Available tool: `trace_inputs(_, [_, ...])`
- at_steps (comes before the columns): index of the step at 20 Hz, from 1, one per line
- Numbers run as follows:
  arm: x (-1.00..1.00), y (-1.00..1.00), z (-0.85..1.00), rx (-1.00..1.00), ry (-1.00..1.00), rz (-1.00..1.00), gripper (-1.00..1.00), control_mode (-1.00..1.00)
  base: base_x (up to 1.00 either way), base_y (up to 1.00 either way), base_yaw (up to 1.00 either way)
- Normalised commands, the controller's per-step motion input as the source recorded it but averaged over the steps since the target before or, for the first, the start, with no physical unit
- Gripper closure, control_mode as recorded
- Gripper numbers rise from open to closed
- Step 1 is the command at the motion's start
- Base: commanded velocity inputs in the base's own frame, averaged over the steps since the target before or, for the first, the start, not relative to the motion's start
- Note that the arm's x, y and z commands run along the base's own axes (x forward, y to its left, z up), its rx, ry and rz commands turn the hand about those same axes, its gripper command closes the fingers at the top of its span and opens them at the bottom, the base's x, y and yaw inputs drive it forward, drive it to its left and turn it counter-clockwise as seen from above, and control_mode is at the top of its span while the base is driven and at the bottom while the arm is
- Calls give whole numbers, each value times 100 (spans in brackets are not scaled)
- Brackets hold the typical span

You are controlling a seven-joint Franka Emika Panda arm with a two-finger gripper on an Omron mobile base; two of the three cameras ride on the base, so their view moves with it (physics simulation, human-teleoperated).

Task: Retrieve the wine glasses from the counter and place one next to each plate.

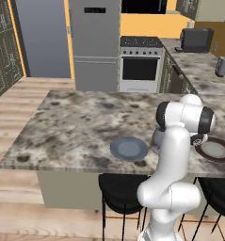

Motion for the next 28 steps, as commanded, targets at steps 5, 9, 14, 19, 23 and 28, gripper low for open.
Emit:
trace_inputs(5, [0, -12, 0, 0, 0, 0, -100, -100, 0, 0, 0])
trace_inputs(9, [-1, -49, 0, 0, 0, -5, -100, -100, 0, 0, 0])
trace_inputs(14, [0, -31, 5, 0, 0, -17, -100, -100, 0, 0, 0])
trace_inputs(19, [-31, -16, 44, 0, -2, -11, -100, -100, 0, 0, 0])
trace_inputs(23, [-64, -32, 93, 1, -5, 1, -100, -100, 0, 0, 0])
trace_inputs(28, [-70, -12, 100, 0, -2, 6, -100, -100, 0, 0, 0])
